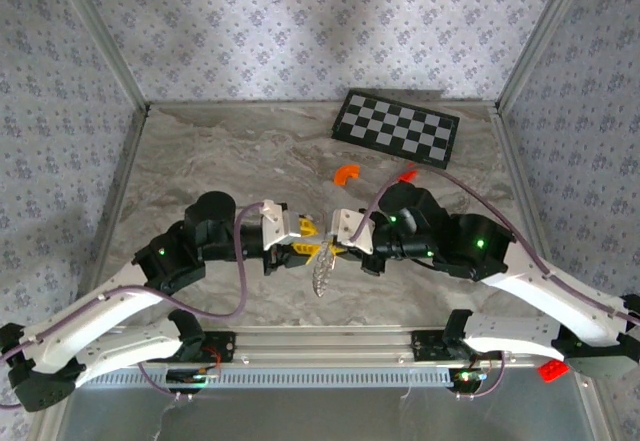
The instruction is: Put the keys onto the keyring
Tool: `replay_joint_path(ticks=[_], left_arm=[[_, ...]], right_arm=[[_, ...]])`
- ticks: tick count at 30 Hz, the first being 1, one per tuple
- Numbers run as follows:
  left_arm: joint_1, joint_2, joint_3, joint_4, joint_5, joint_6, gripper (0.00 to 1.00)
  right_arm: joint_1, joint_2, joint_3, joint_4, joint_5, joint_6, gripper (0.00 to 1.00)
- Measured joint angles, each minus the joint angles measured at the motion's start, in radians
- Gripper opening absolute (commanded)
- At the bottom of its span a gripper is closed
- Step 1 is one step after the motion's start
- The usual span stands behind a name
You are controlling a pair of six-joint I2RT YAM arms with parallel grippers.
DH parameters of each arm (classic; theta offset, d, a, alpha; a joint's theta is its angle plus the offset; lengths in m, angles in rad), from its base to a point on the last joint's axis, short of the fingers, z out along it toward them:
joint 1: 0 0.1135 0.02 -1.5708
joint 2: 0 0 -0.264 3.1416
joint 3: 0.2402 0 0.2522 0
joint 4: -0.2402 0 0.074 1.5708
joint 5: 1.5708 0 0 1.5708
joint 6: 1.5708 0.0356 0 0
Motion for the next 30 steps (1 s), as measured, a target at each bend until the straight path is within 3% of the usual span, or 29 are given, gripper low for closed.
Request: replay_joint_path(ticks=[4,9,14,21,26,30], left_arm=[[0.000,0.028,0.000,0.001,0.006,0.000,0.31],[0.000,0.040,0.000,0.003,0.006,0.009,0.22],[-0.002,0.041,0.000,0.004,0.022,0.020,0.00],[-0.001,0.042,0.000,0.008,0.037,0.008,0.00],[0.003,0.031,-0.025,0.110,0.075,-0.052,0.00],[0.003,0.019,-0.080,0.233,0.109,-0.110,0.00]], right_arm=[[0.001,0.007,0.003,-0.008,0.000,-0.005,0.00],[0.001,0.011,0.012,-0.013,0.000,-0.011,0.00],[0.001,0.013,0.013,-0.013,0.001,-0.011,0.00],[0.001,0.010,0.014,-0.014,0.003,-0.011,0.00],[0.001,-0.049,-0.028,0.058,-0.005,0.008,0.13],[-0.001,-0.114,-0.106,0.158,-0.037,0.039,0.16]])
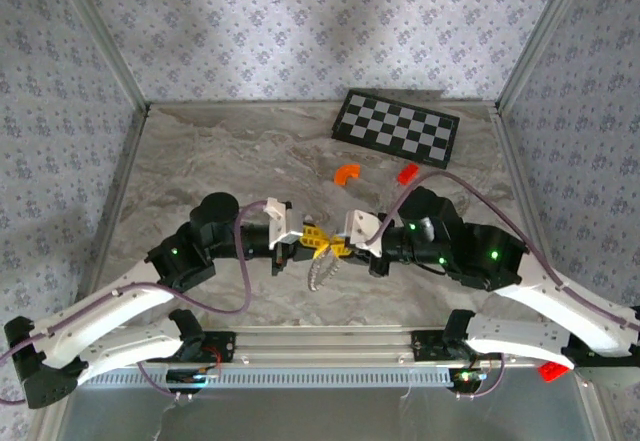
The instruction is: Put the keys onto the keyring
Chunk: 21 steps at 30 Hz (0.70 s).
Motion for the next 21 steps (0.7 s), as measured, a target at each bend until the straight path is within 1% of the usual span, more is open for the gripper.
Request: replay_joint_path(ticks=[3,9,11,15,18,21], left_arm=[[0.001,-0.007,-0.039,0.077,0.017,-0.037,0.00],[0.002,-0.021,-0.075,0.169,0.024,-0.087,0.00],[0.002,-0.028,-0.085,0.207,0.029,-0.104,0.00],[0.002,-0.034,-0.115,0.292,0.041,-0.140,0.00],[0.002,-0.034,-0.129,0.327,0.049,-0.163,0.00],[0.002,-0.034,-0.130,0.327,0.051,-0.171,0.00]], right_arm=[[-0.009,-0.019,-0.032,0.044,-0.020,0.021,0.16],[-0.029,-0.037,-0.052,0.095,-0.057,0.047,0.13],[-0.034,-0.047,-0.059,0.118,-0.074,0.052,0.10],[-0.046,-0.064,-0.074,0.154,-0.107,0.066,0.00],[-0.052,-0.066,-0.076,0.157,-0.122,0.070,0.00],[-0.054,-0.068,-0.076,0.157,-0.126,0.070,0.00]])
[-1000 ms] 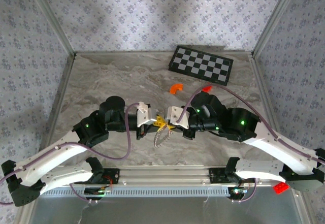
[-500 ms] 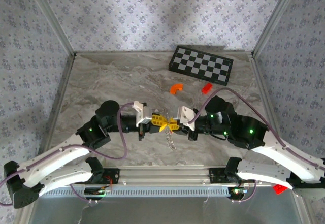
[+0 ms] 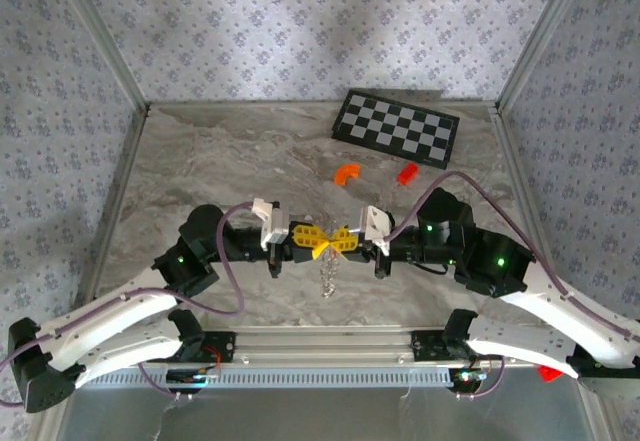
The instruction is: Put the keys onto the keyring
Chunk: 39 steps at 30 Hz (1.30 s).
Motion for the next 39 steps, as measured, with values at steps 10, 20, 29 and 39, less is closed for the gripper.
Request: replay_joint_path(ticks=[10,20,29,39], left_arm=[[0.000,0.005,0.188,-0.406,-0.040,0.191,0.20],[-0.001,0.046,0.223,-0.557,-0.053,0.282,0.18],[-0.002,0.046,0.223,-0.598,-0.064,0.297,0.18],[-0.002,0.032,0.222,-0.617,-0.088,0.306,0.00]], right_arm=[[-0.002,0.096,0.120,-0.139,0.016,-0.058,0.00],[0.037,0.168,0.183,-0.261,0.055,-0.119,0.00],[0.067,0.204,0.212,-0.310,0.096,-0.149,0.00],[0.090,0.222,0.230,-0.328,0.137,-0.161,0.00]])
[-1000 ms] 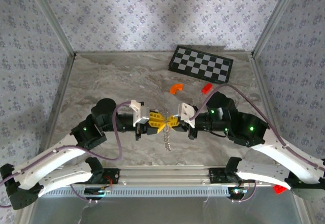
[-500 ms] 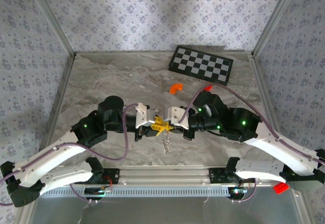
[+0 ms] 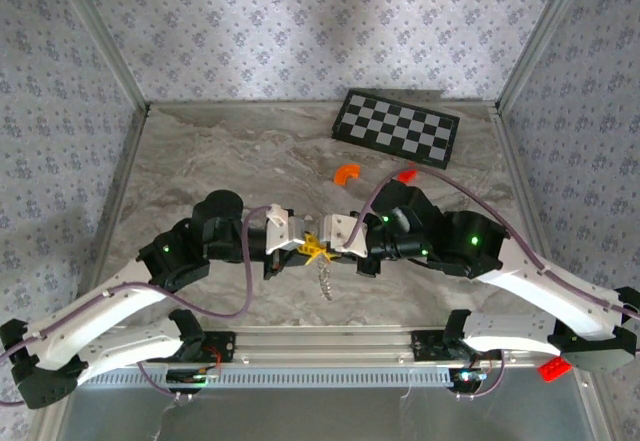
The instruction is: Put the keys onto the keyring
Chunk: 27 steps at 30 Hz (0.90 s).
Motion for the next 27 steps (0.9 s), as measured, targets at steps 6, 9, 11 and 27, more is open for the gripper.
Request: replay_joint_path(ticks=[6,9,11,27], left_arm=[[0.000,-0.037,-0.040,0.090,0.005,-0.037,0.00],[-0.003,-0.048,-0.078,0.193,0.042,-0.090,0.00],[-0.005,-0.048,-0.095,0.253,0.069,-0.121,0.00],[-0.018,-0.029,-0.152,0.545,0.171,-0.285,0.00]], right_arm=[[0.003,-0.025,-0.008,0.043,-0.011,0.012,0.00],[0.002,-0.066,-0.037,0.081,-0.037,0.031,0.06],[0.001,-0.094,-0.055,0.103,-0.060,0.038,0.09],[-0.019,-0.227,-0.168,0.278,-0.173,0.108,0.19]])
